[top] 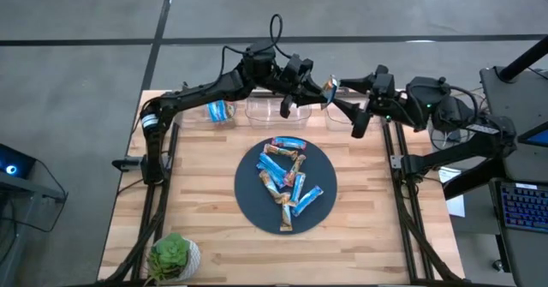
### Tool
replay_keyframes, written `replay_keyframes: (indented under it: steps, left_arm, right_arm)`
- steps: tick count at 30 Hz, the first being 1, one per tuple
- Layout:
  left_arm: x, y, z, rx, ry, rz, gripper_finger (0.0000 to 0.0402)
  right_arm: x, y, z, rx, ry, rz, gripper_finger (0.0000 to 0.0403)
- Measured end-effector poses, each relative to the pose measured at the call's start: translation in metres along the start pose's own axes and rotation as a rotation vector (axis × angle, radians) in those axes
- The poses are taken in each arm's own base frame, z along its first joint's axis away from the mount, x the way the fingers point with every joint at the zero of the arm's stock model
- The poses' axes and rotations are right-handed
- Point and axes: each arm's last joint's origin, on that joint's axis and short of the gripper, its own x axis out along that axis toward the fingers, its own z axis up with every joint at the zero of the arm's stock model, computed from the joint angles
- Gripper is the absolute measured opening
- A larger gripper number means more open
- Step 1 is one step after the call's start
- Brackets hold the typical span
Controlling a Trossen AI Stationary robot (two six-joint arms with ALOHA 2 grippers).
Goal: Pick and place Granola Bars by type
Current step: Put the yellow granola bar into the right transparent bin
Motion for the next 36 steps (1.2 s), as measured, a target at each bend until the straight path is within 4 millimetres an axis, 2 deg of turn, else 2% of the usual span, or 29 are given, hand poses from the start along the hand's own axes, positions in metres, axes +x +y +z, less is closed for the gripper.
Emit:
replay_keyframes:
  steps: [14,21,27,36]
  left_arm:
    - [0.001,-0.002,0.000,-0.026,0.008,-0.045,0.0057]
    - [0.002,-0.004,-0.001,-0.026,0.011,-0.058,0.0057]
    - [0.002,-0.004,-0.001,-0.027,0.015,-0.069,0.0057]
    - [0.002,-0.004,-0.001,-0.028,0.015,-0.070,0.0057]
  right_arm:
    - [0.018,0.003,0.001,0.010,-0.030,0.022,0.0276]
    - [0.028,0.002,-0.001,0.009,-0.020,0.037,0.0257]
    - [0.030,0.003,-0.002,0.003,-0.020,0.039,0.0211]
    - [0.028,0.002,-0.001,-0.009,-0.026,0.042,0.0112]
